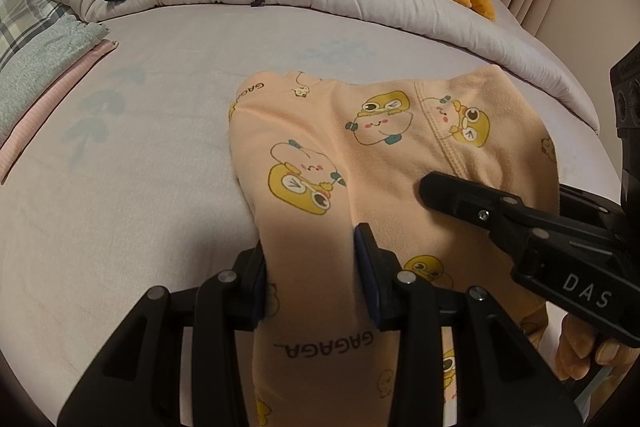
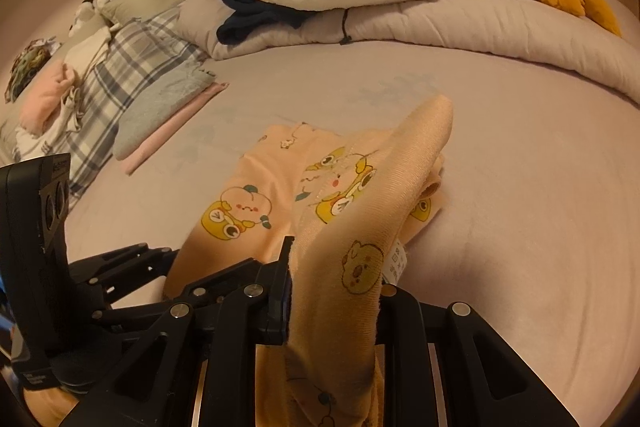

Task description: Fold small clothes

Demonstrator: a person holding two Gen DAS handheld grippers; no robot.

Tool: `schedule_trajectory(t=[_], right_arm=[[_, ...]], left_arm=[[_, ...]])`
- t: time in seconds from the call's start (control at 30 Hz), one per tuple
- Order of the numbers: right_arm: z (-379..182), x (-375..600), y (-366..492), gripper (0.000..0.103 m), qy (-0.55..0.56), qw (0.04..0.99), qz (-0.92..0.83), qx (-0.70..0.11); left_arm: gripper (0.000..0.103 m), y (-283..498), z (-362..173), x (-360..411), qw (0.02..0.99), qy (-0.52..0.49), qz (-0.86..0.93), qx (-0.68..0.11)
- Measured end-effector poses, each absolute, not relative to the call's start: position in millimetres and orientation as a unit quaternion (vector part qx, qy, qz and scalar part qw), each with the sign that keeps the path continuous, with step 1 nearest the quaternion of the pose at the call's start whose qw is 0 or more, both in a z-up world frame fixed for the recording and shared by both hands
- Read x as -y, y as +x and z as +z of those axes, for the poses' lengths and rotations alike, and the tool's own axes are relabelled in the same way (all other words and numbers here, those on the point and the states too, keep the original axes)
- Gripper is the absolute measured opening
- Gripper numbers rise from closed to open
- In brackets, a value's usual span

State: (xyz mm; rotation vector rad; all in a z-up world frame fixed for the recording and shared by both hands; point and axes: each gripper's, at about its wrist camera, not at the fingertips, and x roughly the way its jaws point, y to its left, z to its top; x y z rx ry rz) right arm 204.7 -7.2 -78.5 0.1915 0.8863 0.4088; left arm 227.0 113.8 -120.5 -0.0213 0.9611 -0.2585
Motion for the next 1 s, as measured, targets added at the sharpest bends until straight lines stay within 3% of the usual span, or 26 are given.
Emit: schedule_trajectory(t=[1.0], right_arm=[[-85.1,12.9,205.3,0.023,0.106,0.874,0.184,-0.437]], left_arm=[[0.039,227.2,-120.2,-109.0,0.878,0.004,-0.115,-0.464]])
